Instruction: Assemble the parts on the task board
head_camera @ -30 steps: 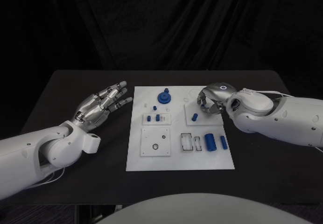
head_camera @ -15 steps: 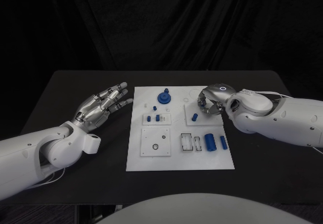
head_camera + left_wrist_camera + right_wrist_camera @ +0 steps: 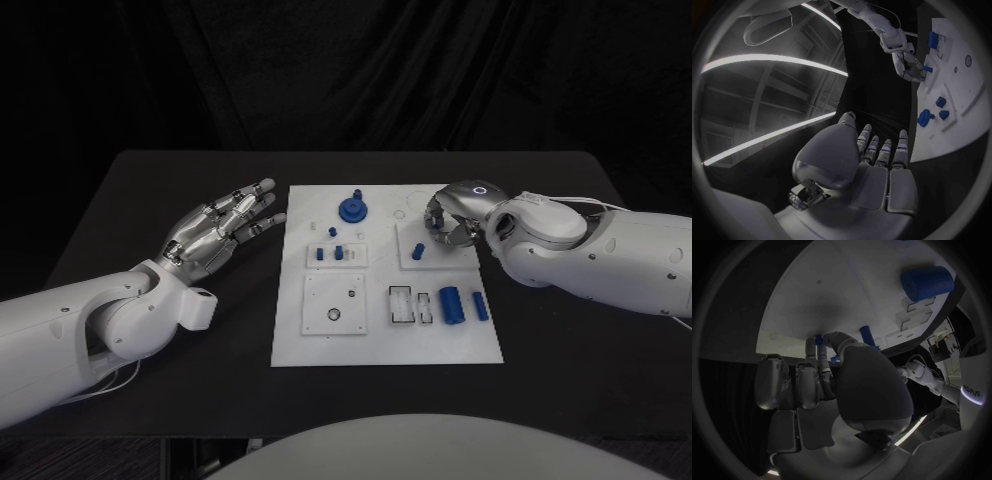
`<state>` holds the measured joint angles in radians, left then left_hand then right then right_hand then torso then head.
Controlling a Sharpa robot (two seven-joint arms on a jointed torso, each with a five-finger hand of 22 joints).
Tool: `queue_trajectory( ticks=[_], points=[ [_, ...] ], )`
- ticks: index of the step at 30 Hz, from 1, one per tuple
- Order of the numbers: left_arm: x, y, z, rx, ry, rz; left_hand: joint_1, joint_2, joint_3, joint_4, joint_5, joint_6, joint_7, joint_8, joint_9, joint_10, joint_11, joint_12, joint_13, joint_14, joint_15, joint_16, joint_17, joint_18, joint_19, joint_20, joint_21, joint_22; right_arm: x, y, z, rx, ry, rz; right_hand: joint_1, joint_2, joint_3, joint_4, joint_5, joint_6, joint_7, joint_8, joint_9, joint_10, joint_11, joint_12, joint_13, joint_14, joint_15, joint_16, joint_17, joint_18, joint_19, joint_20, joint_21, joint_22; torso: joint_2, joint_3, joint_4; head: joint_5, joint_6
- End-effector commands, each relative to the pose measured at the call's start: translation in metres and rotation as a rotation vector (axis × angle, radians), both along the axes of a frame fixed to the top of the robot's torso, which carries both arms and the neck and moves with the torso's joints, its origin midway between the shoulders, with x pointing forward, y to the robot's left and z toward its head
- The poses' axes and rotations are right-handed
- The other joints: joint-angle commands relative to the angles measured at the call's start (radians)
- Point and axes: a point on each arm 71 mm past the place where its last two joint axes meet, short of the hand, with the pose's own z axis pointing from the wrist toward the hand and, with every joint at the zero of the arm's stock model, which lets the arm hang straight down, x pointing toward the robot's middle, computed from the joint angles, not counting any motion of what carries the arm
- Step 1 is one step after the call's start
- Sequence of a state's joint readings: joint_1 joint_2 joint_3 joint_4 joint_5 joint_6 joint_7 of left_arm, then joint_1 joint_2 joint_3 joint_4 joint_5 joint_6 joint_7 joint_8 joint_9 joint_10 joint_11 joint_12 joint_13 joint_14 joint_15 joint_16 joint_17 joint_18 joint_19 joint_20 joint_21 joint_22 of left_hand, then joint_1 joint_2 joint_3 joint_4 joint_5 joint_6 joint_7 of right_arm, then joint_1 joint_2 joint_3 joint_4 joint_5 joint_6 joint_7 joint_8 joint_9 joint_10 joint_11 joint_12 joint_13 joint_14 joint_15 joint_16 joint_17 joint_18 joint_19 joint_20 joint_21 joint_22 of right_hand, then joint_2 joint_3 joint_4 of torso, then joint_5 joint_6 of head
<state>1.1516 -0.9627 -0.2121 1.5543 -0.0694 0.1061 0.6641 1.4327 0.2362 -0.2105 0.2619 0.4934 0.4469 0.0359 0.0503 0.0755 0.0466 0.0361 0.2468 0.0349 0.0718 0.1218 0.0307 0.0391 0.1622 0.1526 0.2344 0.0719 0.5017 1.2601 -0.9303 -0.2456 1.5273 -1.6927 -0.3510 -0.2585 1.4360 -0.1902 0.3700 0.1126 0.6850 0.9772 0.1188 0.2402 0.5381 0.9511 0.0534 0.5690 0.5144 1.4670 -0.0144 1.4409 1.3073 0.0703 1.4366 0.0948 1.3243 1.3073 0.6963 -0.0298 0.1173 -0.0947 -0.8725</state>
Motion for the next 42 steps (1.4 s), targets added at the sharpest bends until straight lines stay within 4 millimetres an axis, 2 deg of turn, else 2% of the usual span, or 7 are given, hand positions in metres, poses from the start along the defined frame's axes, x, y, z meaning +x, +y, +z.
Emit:
queue_trajectory(
  ticks=[1, 14, 23, 29, 36, 40, 42],
  points=[
    [-0.001, -0.002, 0.000, -0.014, 0.005, -0.012, 0.010, -0.001, 0.003, -0.007, 0.007, 0.007, 0.000, 0.006, 0.002, 0.000, 0.007, 0.001, -0.001, 0.003, 0.007, 0.007, 0.001, 0.016, 0.006, 0.004, 0.006, 0.000, -0.001, -0.002, -0.002, 0.022, -0.004, 0.001, 0.012, 0.015, 0.000, -0.009, -0.003, 0.012, 0.000, 0.010, 0.011, 0.013, -0.002, -0.003, 0.001, 0.024, -0.005, -0.006, 0.050, -0.010, 0.002, -0.006, -0.004, 0.184, 0.000, -0.0002, -0.0016, 0.002, 0.000],
    [0.000, -0.001, -0.001, -0.008, 0.010, -0.010, 0.011, 0.001, 0.004, -0.008, 0.008, 0.007, 0.001, 0.007, 0.002, 0.000, 0.008, 0.001, -0.001, 0.004, 0.009, 0.008, 0.001, 0.016, 0.007, 0.005, 0.007, 0.002, -0.004, -0.001, 0.011, 0.090, -0.084, 0.043, 0.024, 0.024, -0.005, -0.028, -0.024, 0.034, -0.012, 0.034, 0.052, 0.068, -0.018, -0.010, -0.001, 0.035, -0.018, 0.000, 0.060, -0.017, 0.021, -0.018, 0.026, 0.193, 0.001, -0.0005, 0.0010, -0.007, 0.000],
    [0.000, -0.004, -0.002, -0.006, 0.014, -0.015, 0.012, 0.003, 0.005, -0.009, 0.010, 0.007, 0.002, 0.007, 0.002, 0.000, 0.009, 0.003, -0.001, 0.005, 0.009, 0.008, 0.001, 0.016, 0.008, 0.006, 0.007, 0.002, 0.000, 0.003, 0.038, 0.086, -0.110, 0.068, 0.037, 0.028, 0.002, -0.035, -0.048, 0.029, -0.010, 0.030, 0.059, 0.073, -0.016, -0.026, -0.007, 0.030, -0.019, -0.010, 0.046, -0.015, 0.016, -0.020, 0.018, 0.191, 0.000, -0.0007, 0.0011, -0.008, 0.000],
    [0.001, -0.005, -0.002, -0.003, 0.017, -0.018, 0.013, 0.003, 0.006, -0.010, 0.011, 0.006, 0.004, 0.006, 0.002, 0.000, 0.010, 0.005, 0.000, 0.005, 0.009, 0.008, 0.002, 0.017, 0.009, 0.006, 0.007, 0.001, -0.007, 0.011, 0.057, 0.107, -0.085, 0.087, 0.037, 0.031, 0.001, -0.033, -0.071, 0.025, -0.008, 0.026, 0.062, 0.077, -0.015, -0.037, -0.010, 0.029, -0.017, -0.013, 0.043, -0.015, 0.014, -0.019, 0.015, 0.190, -0.001, -0.0017, 0.0058, -0.008, 0.000],
    [0.001, -0.005, -0.002, -0.007, 0.015, -0.018, 0.015, 0.004, 0.008, -0.012, 0.012, 0.009, 0.006, 0.007, 0.003, 0.002, 0.014, 0.010, 0.000, 0.006, 0.007, 0.009, 0.002, 0.017, 0.009, 0.005, 0.007, -0.002, -0.025, 0.037, 0.068, 0.149, -0.054, 0.163, 0.040, 0.032, 0.003, -0.033, -0.080, 0.018, -0.008, 0.018, 0.061, 0.081, -0.015, -0.043, -0.012, 0.031, -0.017, -0.010, 0.047, -0.014, 0.013, -0.018, 0.014, 0.189, 0.000, -0.0024, 0.0028, 0.013, 0.000],
    [0.000, -0.005, -0.002, -0.008, 0.014, -0.019, 0.017, 0.005, 0.009, -0.013, 0.014, 0.012, 0.008, 0.008, 0.003, 0.004, 0.017, 0.013, 0.001, 0.006, 0.005, 0.009, 0.002, 0.017, 0.008, 0.004, 0.006, -0.005, -0.037, 0.054, 0.065, 0.148, -0.031, 0.212, 0.042, 0.032, 0.004, -0.034, -0.083, 0.015, -0.007, 0.014, 0.059, 0.082, -0.014, -0.045, -0.013, 0.030, -0.017, -0.012, 0.045, -0.013, 0.011, -0.018, 0.010, 0.188, -0.001, -0.0049, 0.0058, 0.021, 0.000],
    [0.000, -0.006, -0.002, -0.009, 0.013, -0.020, 0.017, 0.005, 0.010, -0.013, 0.013, 0.012, 0.008, 0.008, 0.003, 0.004, 0.018, 0.014, 0.001, 0.005, 0.004, 0.009, 0.001, 0.018, 0.007, 0.003, 0.005, -0.009, -0.044, 0.063, 0.062, 0.145, -0.021, 0.239, 0.041, 0.032, 0.004, -0.033, -0.093, 0.012, -0.006, 0.008, 0.057, 0.082, -0.013, -0.049, -0.014, 0.029, -0.016, -0.014, 0.042, -0.013, 0.010, -0.018, 0.007, 0.187, -0.001, -0.0040, 0.0055, 0.028, 0.000]
  ],
)
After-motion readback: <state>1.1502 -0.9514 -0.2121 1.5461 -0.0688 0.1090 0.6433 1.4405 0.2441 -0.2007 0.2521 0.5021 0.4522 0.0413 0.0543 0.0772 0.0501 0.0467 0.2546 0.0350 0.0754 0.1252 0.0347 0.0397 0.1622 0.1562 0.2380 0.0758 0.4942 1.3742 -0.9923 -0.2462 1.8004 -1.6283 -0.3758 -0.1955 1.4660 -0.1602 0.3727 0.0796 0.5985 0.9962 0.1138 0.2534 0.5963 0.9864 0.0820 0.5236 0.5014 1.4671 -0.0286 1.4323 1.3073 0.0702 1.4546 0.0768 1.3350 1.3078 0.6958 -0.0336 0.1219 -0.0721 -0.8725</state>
